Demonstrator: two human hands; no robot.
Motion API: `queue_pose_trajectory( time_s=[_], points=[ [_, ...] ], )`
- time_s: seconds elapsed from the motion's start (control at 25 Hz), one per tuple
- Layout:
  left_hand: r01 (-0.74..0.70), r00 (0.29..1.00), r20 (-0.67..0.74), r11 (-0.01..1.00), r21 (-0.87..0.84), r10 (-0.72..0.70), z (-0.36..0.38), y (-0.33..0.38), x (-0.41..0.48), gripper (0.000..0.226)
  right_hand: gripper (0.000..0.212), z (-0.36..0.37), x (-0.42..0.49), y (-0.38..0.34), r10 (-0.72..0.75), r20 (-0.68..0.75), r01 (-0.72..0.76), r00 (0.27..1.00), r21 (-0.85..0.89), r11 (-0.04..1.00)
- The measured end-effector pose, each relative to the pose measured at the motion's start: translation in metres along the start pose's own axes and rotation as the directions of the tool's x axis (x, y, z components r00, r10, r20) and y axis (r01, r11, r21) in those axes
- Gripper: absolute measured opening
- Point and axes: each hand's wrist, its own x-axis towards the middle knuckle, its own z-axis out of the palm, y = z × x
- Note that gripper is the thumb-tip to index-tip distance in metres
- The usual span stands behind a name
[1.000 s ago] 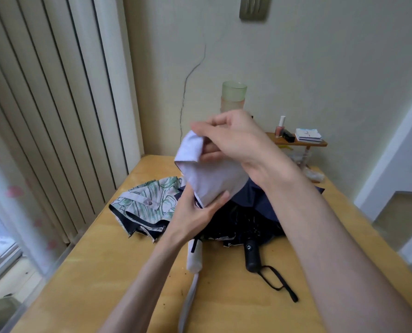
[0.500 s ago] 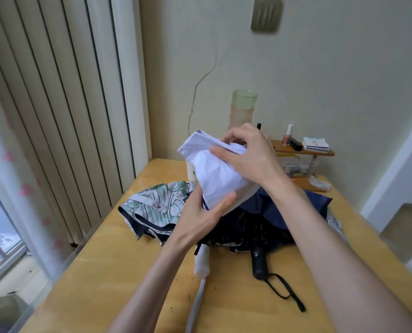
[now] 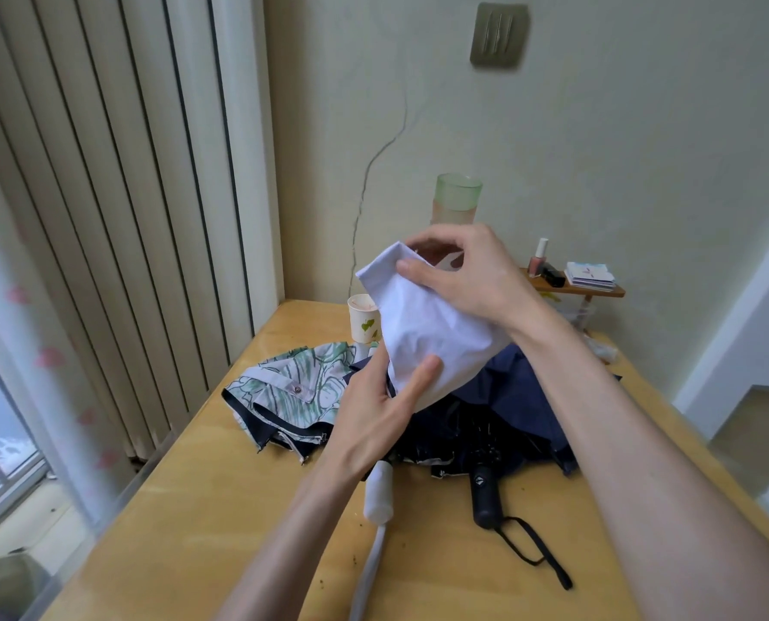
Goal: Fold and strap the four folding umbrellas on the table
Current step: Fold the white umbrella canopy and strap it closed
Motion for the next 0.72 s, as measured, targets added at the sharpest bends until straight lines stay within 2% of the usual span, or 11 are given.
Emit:
queue_pose_trajectory(
  time_s=[0.12, 0.28, 0.56, 0.72],
  points=[
    [-0.008, 1.0, -0.009, 1.0, -0.021, 0.008, 0.0, -0.002, 0.0, 0.029, 0.031, -0.004, -0.001, 0.0, -0.016, -0.028, 0.017, 0.999, 0.033, 0.999],
    [-0.008, 1.0, -0.005, 1.0, -0.018, 0.008, 0.002, -0.004, 0.0, 0.04, 0.023, -0.004, 0.003, -0.005, 0.011, 0.015, -0.011, 1.0, -0.027, 1.0],
    [-0.011, 1.0, 0.004, 1.0, -0.025, 0.011, 0.001, -0.001, 0.0, 0.032, 0.024, -0.01, 0.003, -0.014, -0.038, 0.043, 0.036, 0.998, 0.048, 0.998],
    [-0.019, 1.0, -0.003, 0.999, -0.031, 0.018, 0.0, -0.001, 0.0, 0.031, 0.02, -0.009, 0.005, -0.016, -0.019, 0.052, 0.018, 0.998, 0.024, 1.0]
  ],
)
